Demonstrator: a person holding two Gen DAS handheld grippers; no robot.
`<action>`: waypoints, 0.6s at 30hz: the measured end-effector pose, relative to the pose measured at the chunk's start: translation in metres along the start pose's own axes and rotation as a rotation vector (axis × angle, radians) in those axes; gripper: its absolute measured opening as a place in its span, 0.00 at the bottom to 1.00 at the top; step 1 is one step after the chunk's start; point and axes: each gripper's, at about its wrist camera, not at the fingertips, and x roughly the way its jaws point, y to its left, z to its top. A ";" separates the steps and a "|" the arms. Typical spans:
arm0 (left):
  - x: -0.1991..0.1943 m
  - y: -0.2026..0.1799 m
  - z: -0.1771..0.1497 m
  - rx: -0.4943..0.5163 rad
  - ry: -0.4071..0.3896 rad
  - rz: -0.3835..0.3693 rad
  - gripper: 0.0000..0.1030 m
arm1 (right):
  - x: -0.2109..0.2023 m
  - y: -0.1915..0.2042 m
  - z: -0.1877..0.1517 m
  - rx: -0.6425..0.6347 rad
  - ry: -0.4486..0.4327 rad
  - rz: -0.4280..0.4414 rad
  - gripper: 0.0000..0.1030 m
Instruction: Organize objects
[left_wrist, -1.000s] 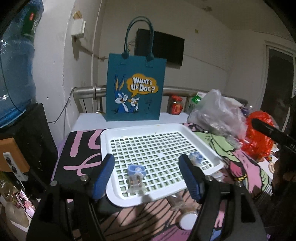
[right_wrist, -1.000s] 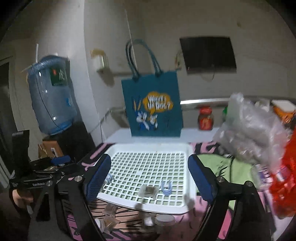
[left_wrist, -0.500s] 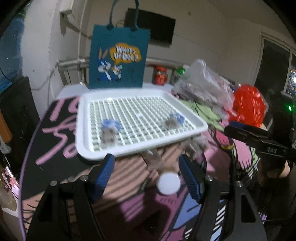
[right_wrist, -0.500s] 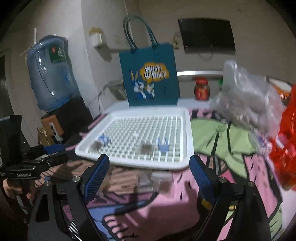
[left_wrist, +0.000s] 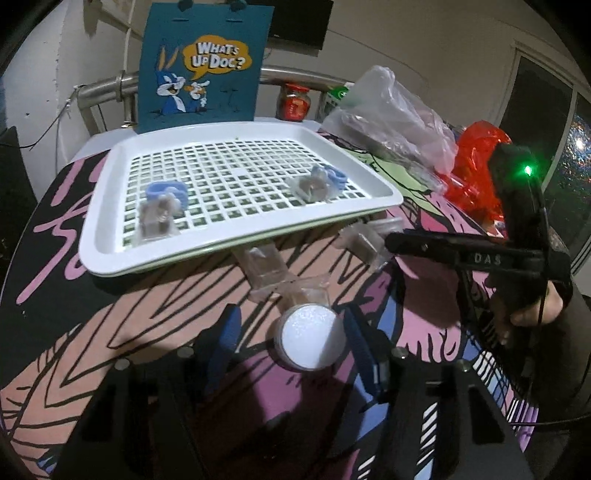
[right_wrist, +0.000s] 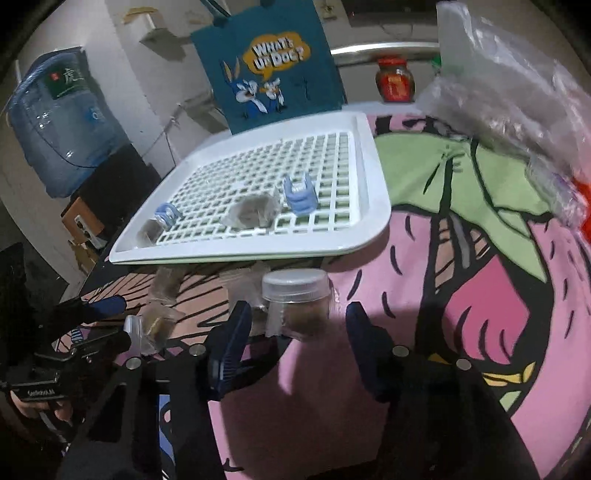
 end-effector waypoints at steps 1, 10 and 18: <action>0.002 -0.001 0.000 0.003 0.009 -0.010 0.50 | 0.000 -0.001 0.001 0.003 -0.004 0.006 0.48; -0.010 -0.005 -0.004 0.035 -0.024 -0.041 0.20 | -0.011 0.026 -0.006 -0.118 -0.044 0.009 0.26; -0.040 0.005 -0.005 0.028 -0.122 -0.012 0.11 | -0.035 0.056 -0.015 -0.212 -0.134 0.028 0.26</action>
